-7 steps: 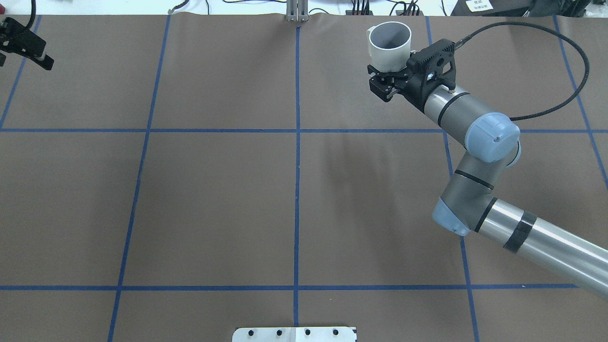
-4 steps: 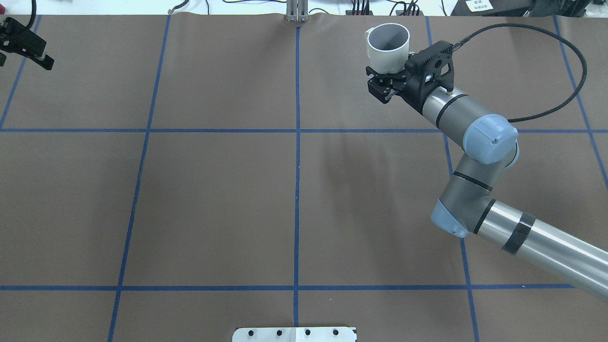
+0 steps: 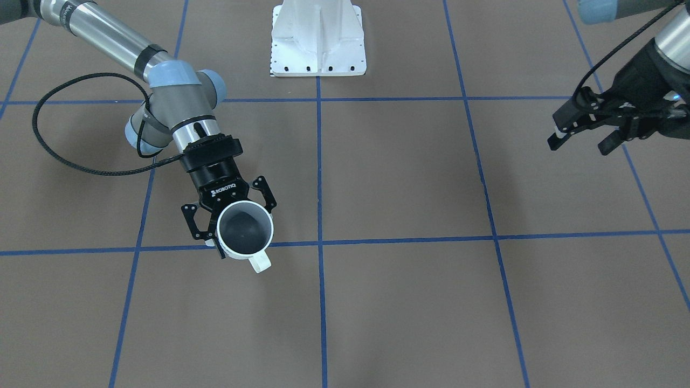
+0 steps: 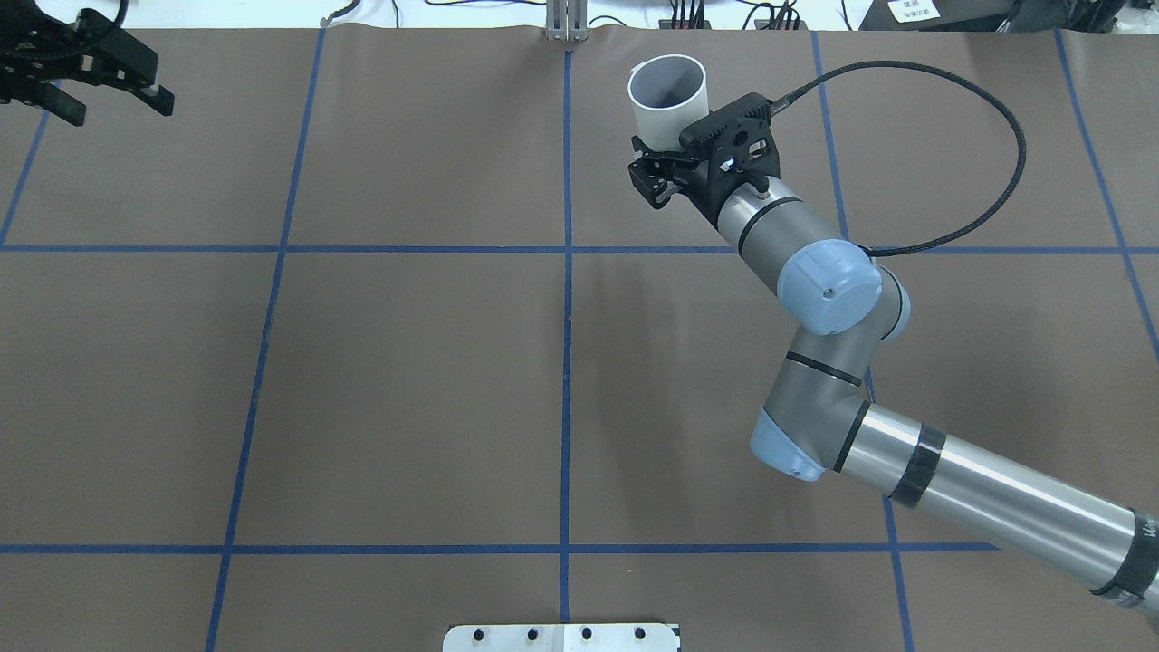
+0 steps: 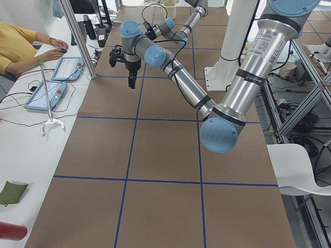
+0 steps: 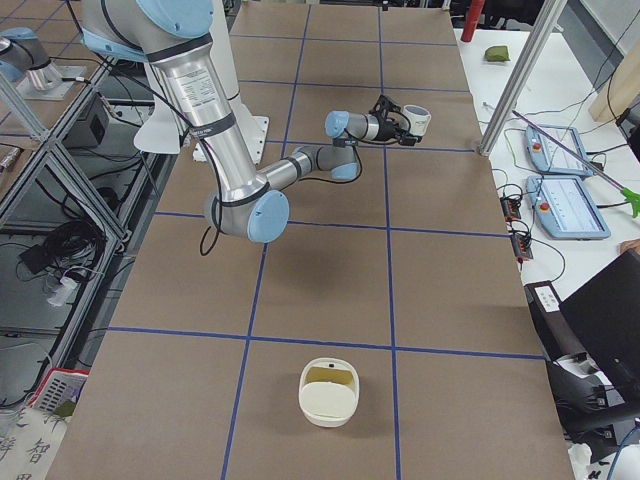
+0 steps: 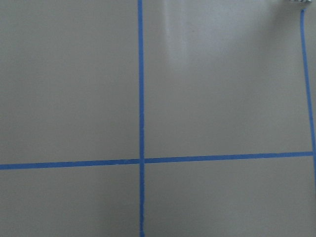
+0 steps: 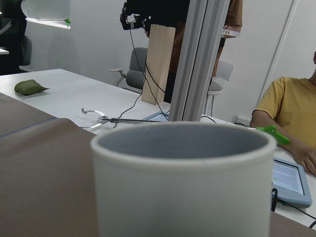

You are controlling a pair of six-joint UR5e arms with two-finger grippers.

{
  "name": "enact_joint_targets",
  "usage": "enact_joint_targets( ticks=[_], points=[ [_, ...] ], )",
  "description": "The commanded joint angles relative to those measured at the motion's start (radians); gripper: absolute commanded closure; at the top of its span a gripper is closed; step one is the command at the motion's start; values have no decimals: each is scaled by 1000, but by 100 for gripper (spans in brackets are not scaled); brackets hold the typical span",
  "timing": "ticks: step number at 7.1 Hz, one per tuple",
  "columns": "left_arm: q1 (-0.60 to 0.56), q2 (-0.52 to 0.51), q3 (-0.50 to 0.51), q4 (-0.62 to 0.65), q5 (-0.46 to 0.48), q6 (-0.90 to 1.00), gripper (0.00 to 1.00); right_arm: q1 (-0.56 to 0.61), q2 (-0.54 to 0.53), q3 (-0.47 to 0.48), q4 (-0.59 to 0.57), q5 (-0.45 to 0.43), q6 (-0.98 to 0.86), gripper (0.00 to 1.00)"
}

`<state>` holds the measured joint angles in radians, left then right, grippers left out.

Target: Left arm hands cup to right arm to dump lemon

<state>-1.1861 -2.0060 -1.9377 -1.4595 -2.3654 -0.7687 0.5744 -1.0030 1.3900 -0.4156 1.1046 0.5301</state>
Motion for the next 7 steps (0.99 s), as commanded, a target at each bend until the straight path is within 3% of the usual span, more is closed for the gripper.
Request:
enact_joint_targets(
  ticks=[1, 2, 4, 7],
  points=[
    [81, -66, 84, -218, 3, -292, 0, -28, 62, -3, -71, -40, -212, 100],
    [98, -113, 124, -298, 6, -434, 0, -30, 78, -2, -89, -51, -241, 100],
    [149, -177, 141, -331, 27, -556, 0, -39, 131, -2, -191, -51, -275, 100],
    [261, -287, 192, -346, 164, -697, 0, -77, 150, -5, -195, -130, -309, 100]
  ],
)
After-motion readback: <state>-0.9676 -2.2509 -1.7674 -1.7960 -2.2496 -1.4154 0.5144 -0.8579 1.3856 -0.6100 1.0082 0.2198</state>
